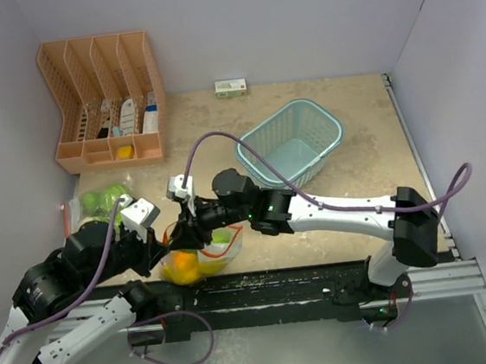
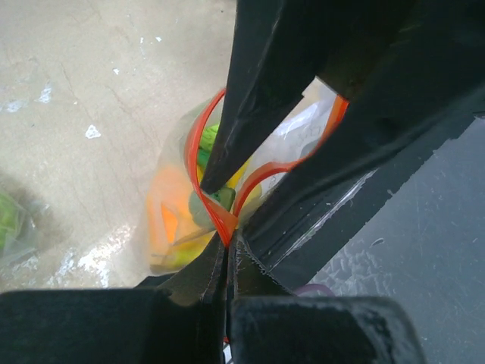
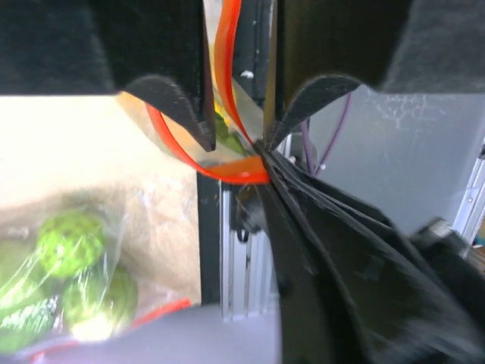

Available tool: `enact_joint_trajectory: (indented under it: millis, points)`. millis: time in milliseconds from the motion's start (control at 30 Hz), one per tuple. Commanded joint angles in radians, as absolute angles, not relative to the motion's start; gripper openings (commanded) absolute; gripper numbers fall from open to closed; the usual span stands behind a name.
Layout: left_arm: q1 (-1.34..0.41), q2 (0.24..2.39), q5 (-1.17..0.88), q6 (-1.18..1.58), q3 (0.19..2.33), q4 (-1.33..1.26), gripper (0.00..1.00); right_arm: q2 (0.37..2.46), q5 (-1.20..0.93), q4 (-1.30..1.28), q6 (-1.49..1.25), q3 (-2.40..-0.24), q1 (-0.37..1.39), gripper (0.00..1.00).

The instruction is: Place the food in the zip-top bag and seal the zipper

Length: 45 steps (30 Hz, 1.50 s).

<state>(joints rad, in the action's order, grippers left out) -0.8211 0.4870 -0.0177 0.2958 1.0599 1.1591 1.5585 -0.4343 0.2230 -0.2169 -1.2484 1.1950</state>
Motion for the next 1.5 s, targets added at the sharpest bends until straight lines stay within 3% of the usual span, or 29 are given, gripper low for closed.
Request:
enact_joint_trajectory:
  millis: [0,300,533,633,733,900,1000,1133,1267,1467]
  points:
    - [-0.822,0.483,-0.04,0.311,1.064,1.088,0.0,1.586,-0.378,0.223,-0.275,-1.24,1.19,0.3]
    - [-0.822,0.471,-0.031,0.309,1.066,1.087,0.0,1.514,-0.294,0.332,-0.351,-1.106,1.156,0.29]
    - [-0.824,0.477,-0.034,0.31,1.063,1.089,0.0,1.416,-0.383,0.468,-0.457,-1.042,1.131,0.48]
    - [-0.823,0.479,-0.034,0.31,1.064,1.087,0.0,1.395,-0.428,0.471,-0.458,-1.059,1.13,0.51]
    - [-0.823,0.487,-0.056,0.308,1.066,1.08,0.0,1.39,-0.483,0.429,-0.369,-1.099,1.131,0.55]
    - [-0.824,0.499,-0.091,0.3,1.074,1.064,0.0,1.417,-0.634,0.297,-0.189,-1.148,1.132,0.54]
    - [-0.823,0.505,-0.092,0.295,1.076,1.064,0.0,1.39,-0.588,0.263,-0.077,-1.135,1.134,0.56]
    - [-0.824,0.527,-0.116,0.287,1.08,1.062,0.0,1.347,-0.434,0.28,0.012,-1.112,1.133,0.69]
    - [-0.822,0.55,-0.139,0.28,1.083,1.063,0.0,1.405,-0.411,0.188,0.092,-1.19,1.132,0.71]
    - [-0.822,0.544,-0.131,0.274,1.085,1.07,0.0,1.452,-0.621,0.129,0.134,-1.208,1.134,0.69]
